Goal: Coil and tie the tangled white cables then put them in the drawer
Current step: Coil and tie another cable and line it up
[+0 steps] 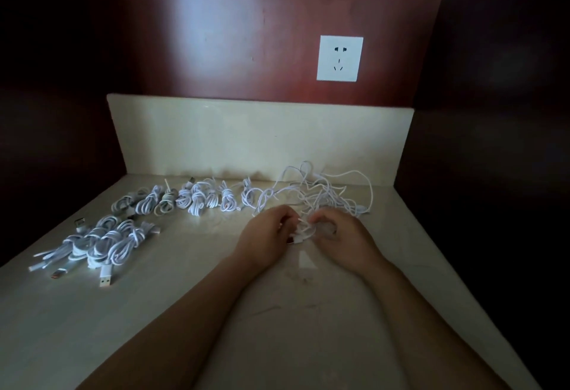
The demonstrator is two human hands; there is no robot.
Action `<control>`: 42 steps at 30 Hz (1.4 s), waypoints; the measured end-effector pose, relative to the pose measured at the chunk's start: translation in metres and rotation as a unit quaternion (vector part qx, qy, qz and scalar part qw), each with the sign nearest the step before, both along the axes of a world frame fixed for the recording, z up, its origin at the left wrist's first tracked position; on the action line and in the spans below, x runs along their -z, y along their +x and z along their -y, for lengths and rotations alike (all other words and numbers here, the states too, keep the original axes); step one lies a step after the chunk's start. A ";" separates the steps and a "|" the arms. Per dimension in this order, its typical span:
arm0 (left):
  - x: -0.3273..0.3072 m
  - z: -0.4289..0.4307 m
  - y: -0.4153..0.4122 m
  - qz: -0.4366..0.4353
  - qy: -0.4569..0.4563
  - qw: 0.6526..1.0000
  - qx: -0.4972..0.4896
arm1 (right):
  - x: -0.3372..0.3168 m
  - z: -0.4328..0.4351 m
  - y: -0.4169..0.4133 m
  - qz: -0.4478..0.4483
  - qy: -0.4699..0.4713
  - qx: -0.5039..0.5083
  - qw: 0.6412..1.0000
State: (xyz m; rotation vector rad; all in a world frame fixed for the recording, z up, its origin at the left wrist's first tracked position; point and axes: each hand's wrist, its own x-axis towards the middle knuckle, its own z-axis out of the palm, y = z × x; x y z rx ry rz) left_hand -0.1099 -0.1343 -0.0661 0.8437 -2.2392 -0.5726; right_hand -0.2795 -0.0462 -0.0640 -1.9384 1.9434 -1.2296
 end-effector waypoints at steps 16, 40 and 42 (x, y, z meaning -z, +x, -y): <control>0.000 -0.001 0.007 -0.123 0.071 0.990 -0.005 | 0.000 0.010 0.006 -0.062 -0.098 0.033 0.993; -0.063 -0.007 0.051 -0.494 0.395 0.770 0.086 | -0.020 0.036 0.091 0.002 -0.084 0.023 0.996; -0.065 0.000 0.056 -0.524 0.402 0.744 0.098 | -0.009 0.038 0.084 -0.043 -0.061 0.029 0.997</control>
